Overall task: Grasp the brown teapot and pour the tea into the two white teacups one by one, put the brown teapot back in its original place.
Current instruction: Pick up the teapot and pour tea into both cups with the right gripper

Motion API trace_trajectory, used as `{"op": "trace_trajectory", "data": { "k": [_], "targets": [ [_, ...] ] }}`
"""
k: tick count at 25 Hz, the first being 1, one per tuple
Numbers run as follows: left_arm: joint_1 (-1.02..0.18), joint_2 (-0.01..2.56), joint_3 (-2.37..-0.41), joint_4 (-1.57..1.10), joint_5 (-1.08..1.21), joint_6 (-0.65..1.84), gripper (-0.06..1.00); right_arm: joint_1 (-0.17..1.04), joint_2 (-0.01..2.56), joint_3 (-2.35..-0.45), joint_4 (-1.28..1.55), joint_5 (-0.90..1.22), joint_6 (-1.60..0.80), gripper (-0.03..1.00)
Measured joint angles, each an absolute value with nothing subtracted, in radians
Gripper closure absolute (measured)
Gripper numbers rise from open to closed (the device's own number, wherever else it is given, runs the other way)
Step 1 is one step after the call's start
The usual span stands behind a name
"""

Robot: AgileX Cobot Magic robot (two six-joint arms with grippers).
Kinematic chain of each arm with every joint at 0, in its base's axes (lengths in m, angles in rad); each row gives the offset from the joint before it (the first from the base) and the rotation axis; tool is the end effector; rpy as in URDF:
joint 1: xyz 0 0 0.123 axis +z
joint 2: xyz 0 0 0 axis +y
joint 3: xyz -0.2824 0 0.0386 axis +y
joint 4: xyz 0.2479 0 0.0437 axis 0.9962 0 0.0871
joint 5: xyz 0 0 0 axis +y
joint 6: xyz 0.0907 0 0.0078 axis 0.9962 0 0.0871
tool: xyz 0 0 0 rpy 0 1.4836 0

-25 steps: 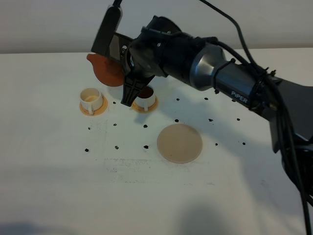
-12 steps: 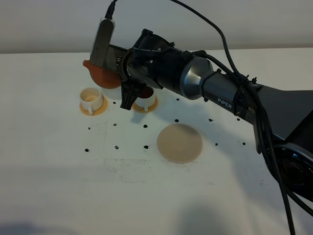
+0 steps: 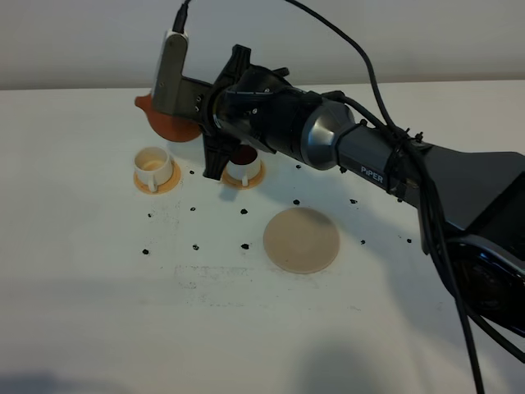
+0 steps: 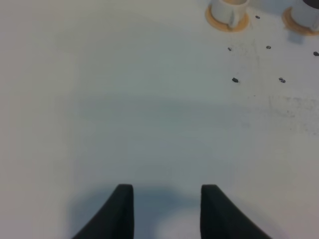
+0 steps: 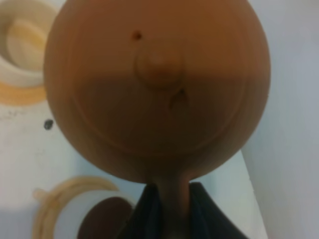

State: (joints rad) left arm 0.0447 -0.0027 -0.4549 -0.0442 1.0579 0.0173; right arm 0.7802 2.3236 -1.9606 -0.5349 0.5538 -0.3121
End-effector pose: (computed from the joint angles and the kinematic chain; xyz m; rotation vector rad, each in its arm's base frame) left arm 0.0000 -0.0035 0.2648 -0.0277 2.0829 -0.0156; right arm 0.3951 0.3566 0.1947 -1.5334 1.7434 -0.3159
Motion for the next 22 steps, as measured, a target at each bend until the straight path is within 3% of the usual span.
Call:
{"op": "trace_trajectory", "data": {
  "k": [22],
  "targets": [
    [0.045,-0.003,-0.455,-0.044,1.058,0.017,0.63,0.773,2.376,-1.961,-0.731,0.442,-0.310,0.85]
  ]
}}
